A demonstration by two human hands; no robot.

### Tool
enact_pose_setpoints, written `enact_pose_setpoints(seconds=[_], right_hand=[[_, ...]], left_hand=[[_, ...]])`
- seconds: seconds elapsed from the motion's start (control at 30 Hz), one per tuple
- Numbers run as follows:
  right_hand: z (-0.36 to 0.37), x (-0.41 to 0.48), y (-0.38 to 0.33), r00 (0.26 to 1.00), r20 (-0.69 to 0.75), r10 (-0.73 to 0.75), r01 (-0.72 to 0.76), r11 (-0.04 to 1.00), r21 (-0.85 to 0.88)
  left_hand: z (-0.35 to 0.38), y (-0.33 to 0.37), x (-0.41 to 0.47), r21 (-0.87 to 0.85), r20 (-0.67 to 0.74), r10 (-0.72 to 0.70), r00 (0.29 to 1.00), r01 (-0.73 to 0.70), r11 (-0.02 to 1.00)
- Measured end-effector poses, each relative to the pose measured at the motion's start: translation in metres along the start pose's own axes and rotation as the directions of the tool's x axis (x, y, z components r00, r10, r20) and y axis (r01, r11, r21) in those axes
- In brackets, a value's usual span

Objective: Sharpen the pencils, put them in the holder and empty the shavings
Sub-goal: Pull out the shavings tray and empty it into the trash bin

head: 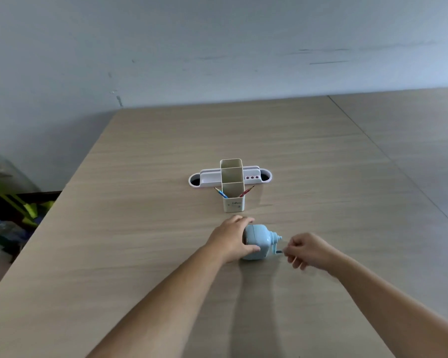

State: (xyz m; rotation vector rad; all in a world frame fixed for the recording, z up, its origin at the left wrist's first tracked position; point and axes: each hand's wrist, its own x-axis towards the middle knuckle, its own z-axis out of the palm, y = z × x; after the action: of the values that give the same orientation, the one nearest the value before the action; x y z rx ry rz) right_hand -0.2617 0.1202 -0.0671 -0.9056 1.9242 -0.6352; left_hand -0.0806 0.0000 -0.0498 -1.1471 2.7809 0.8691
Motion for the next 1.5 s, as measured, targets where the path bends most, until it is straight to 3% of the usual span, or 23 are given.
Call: enact_pose_setpoints(seconds=[0.07, 0.13, 0.27, 0.37, 0.53, 0.9, 1.13, 1.3, 1.5], right_hand=[[0.014, -0.004, 0.008, 0.992, 0.119, 0.039, -0.027, 0.995, -0.095], [0.026, -0.003, 0.011, 0.987, 0.146, 0.058, -0.036, 0.988, -0.153], [0.042, 0.008, 0.015, 0.999, 0.016, -0.045, 0.047, 0.982, -0.182], [0.049, 0.021, 0.013, 0.997, -0.07, -0.018, 0.007, 0.987, -0.161], [0.042, 0.045, 0.01, 0.998, -0.065, -0.019, 0.007, 0.984, -0.18], [0.033, 0.057, 0.026, 0.968, -0.122, -0.221, 0.166, 0.921, -0.353], [-0.03, 0.041, 0.06, 0.965, -0.149, -0.217, 0.145, 0.911, -0.385], [-0.08, 0.017, 0.062, 0.931, -0.28, -0.236, 0.127, 0.925, -0.357], [-0.056, -0.008, -0.021, 0.827, -0.333, -0.454, 0.363, 0.882, -0.3]], left_hand=[[0.006, 0.002, -0.002, 0.042, 0.015, -0.011, 1.0, 0.01, 0.999], [0.011, 0.004, -0.004, 0.061, -0.018, -0.018, 1.0, 0.019, 0.998], [0.014, 0.006, -0.001, 0.068, -0.098, -0.029, 0.995, 0.036, 0.997], [0.012, 0.006, 0.001, 0.096, -0.075, -0.017, 0.997, 0.024, 0.995], [0.012, 0.008, 0.002, 0.116, -0.087, -0.051, 0.995, 0.061, 0.991], [0.012, 0.014, 0.0, 0.141, -0.111, -0.108, 0.988, 0.124, 0.982], [0.013, 0.017, -0.003, 0.11, -0.11, -0.15, 0.983, 0.162, 0.981], [0.012, 0.019, -0.011, 0.105, -0.098, -0.137, 0.986, 0.147, 0.983], [-0.017, 0.018, -0.041, -0.036, -0.223, -0.094, 0.97, 0.089, 0.995]])
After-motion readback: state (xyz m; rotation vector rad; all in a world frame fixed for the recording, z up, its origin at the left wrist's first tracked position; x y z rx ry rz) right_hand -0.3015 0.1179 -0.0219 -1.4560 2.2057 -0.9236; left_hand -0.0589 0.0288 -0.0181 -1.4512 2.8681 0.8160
